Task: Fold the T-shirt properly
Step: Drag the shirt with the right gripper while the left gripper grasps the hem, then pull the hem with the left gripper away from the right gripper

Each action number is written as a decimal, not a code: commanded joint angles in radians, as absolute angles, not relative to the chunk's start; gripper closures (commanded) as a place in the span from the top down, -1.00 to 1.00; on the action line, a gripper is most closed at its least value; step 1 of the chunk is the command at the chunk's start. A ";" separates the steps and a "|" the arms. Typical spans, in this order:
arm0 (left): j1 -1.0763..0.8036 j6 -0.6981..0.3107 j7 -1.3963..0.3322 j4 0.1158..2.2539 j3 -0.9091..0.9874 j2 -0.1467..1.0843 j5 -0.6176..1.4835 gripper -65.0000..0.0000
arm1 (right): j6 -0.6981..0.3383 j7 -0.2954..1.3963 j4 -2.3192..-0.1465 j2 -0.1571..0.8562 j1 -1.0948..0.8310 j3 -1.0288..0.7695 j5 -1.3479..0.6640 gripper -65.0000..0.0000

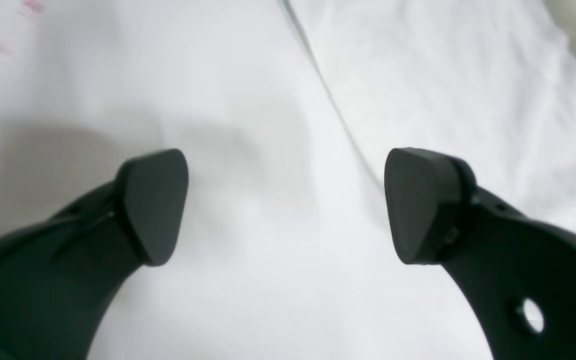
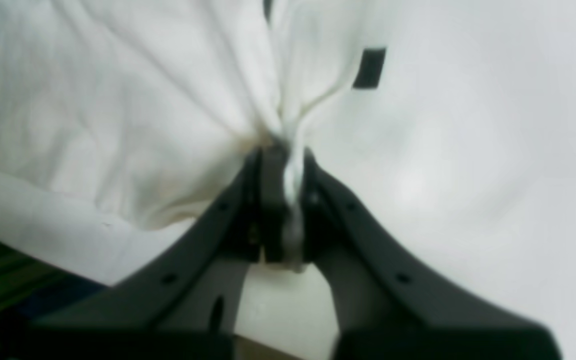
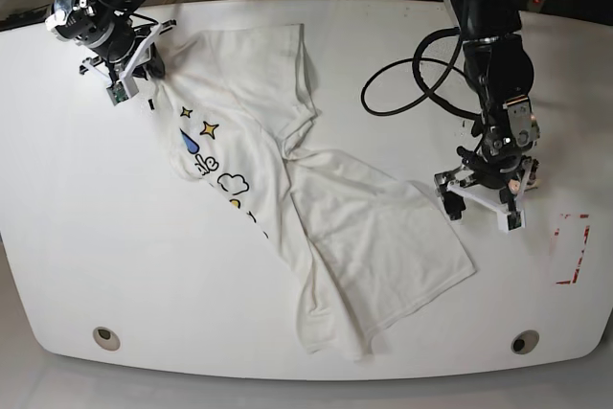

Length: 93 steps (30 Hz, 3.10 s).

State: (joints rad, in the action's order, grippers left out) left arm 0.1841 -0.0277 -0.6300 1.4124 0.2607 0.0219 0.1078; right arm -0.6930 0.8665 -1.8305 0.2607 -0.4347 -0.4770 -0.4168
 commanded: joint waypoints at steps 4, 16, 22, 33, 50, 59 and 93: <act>0.308 -0.030 -0.509 1.207 0.263 0.012 0.114 0.79 | -0.698 0.848 -1.844 0.271 -0.420 -0.483 -0.430 -1.00; 0.398 -0.030 -0.337 0.928 0.265 -0.018 0.122 0.78 | -0.698 0.848 -1.844 0.246 -0.404 -0.484 -0.430 -1.00; 0.401 -0.030 -0.332 0.866 0.263 -0.039 0.168 0.12 | -0.698 0.846 -1.844 0.243 -0.400 -0.479 -0.430 -1.00; 0.423 -0.030 -0.332 0.780 0.263 -0.047 0.237 -1.00 | -0.698 0.848 -1.844 0.225 -0.390 -0.481 -0.430 -1.00; 0.094 -0.030 -0.498 1.374 0.272 0.022 0.237 -1.00 | -0.698 0.848 -1.844 0.225 -0.371 -0.478 -0.430 -1.00; -0.214 -0.030 -0.527 1.748 0.297 0.085 0.237 -1.00 | -0.698 0.848 -1.844 0.225 -0.367 -0.476 -0.430 -1.00; -0.303 -0.206 -0.624 1.715 0.618 0.194 0.397 0.76 | -0.698 0.848 -1.771 0.225 -0.298 -0.401 -0.430 -1.00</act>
State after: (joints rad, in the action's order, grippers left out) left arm -0.3233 -0.1921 -0.6361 1.7401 0.6052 0.1741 0.3935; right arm -0.6960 0.8684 -1.7527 0.2146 -0.3038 -0.3981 -0.4118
